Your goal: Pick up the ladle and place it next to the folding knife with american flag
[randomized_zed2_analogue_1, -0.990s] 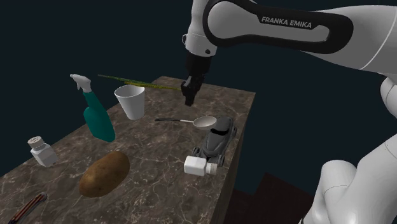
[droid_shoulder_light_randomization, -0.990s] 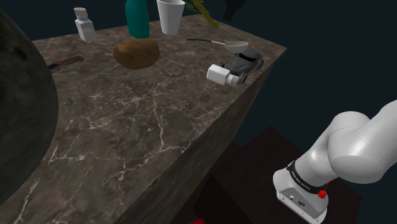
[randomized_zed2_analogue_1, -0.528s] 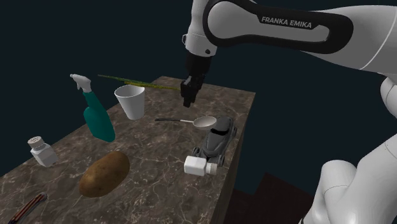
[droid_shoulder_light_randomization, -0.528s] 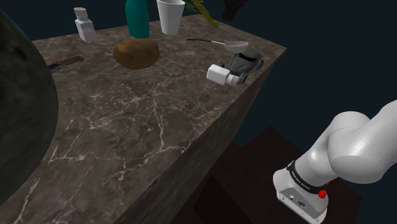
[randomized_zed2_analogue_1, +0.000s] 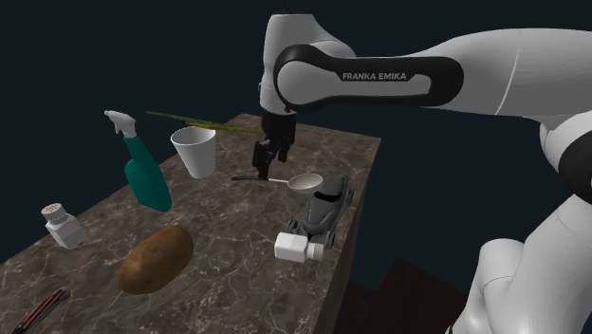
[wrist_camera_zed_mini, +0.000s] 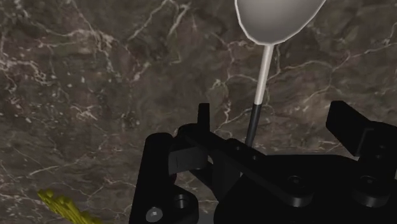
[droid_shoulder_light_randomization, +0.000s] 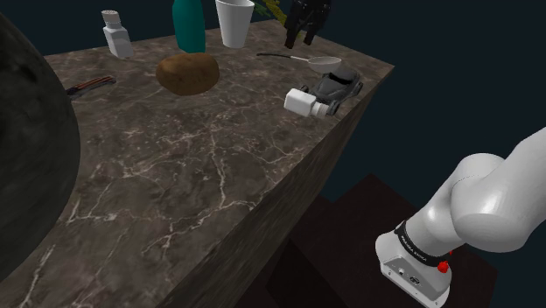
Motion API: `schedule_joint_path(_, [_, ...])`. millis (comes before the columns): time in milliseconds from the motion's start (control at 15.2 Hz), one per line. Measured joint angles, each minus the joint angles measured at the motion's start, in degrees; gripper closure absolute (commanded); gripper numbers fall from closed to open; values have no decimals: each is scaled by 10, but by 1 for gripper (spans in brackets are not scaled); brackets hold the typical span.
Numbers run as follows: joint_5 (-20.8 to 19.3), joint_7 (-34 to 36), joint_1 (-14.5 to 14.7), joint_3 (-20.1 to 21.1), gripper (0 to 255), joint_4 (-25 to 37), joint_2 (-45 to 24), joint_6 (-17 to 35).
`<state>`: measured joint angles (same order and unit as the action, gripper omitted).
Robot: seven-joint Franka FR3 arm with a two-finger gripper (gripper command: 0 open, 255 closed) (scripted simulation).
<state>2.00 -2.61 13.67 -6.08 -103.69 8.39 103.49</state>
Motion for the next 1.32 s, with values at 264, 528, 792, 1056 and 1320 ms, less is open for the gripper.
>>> schedule_joint_path(264, [-1, 2, 0, 1, 0, -23, -5, 27])
schedule_joint_path(528, [0, 2, 1, 2, 0, -44, -11, 54])
schedule_joint_path(792, [0, 2, 1, 2, 0, -48, -10, 57])
schedule_joint_path(1056, [0, 2, 1, 2, 255, -48, -10, 57])
schedule_joint_path(1320, [0, 2, 1, 2, 255, -48, -10, 57])
